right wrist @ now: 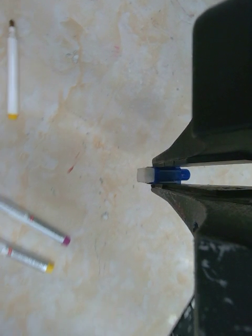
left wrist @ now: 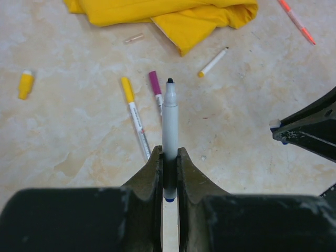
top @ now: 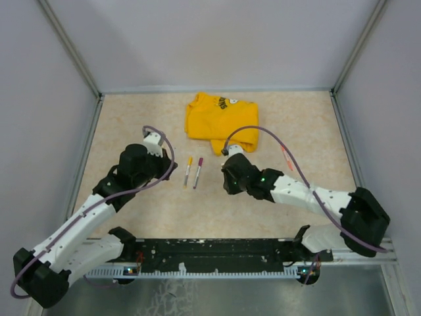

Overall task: Insert the pens into the pen caps
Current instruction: Insert the pen cap onto the pen.

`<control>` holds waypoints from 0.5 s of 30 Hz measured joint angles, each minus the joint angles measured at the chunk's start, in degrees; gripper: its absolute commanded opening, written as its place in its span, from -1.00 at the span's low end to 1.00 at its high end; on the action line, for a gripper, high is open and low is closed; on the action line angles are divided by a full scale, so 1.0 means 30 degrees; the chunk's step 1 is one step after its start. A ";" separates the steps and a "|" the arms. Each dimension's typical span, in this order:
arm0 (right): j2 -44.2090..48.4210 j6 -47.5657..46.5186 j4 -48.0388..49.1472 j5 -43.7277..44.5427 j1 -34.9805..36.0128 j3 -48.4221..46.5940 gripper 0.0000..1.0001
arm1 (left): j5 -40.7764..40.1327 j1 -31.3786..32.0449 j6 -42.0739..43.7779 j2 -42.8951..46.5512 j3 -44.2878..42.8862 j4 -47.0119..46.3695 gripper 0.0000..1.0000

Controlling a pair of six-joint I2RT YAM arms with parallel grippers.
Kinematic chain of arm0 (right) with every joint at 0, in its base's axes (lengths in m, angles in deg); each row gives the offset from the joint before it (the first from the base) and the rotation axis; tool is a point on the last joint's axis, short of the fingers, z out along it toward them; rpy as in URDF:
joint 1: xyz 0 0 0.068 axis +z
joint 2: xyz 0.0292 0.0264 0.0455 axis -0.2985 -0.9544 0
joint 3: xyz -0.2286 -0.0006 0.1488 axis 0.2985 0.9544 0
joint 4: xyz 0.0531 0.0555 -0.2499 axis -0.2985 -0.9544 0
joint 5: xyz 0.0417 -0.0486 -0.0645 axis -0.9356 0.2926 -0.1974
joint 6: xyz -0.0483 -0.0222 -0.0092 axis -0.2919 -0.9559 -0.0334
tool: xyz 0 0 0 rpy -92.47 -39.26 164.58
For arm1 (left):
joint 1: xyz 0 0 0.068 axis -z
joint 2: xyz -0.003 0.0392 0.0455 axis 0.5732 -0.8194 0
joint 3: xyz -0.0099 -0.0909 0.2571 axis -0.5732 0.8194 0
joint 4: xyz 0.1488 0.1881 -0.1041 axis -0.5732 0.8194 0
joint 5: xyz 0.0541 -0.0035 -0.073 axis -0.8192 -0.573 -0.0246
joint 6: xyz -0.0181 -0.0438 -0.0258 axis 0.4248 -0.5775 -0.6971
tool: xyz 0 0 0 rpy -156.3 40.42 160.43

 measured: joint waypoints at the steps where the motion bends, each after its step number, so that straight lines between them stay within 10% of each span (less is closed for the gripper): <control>1: 0.0605 -0.0015 0.0379 -0.0284 0.0000 0.0138 -1.00 | 0.0364 0.0000 0.0051 -0.0058 0.0000 -0.0095 -1.00; 15: 0.8466 0.2565 0.7650 -0.0372 0.0000 0.4860 -1.00 | 0.6193 0.1253 0.0044 -0.0525 0.0634 -0.3009 -1.00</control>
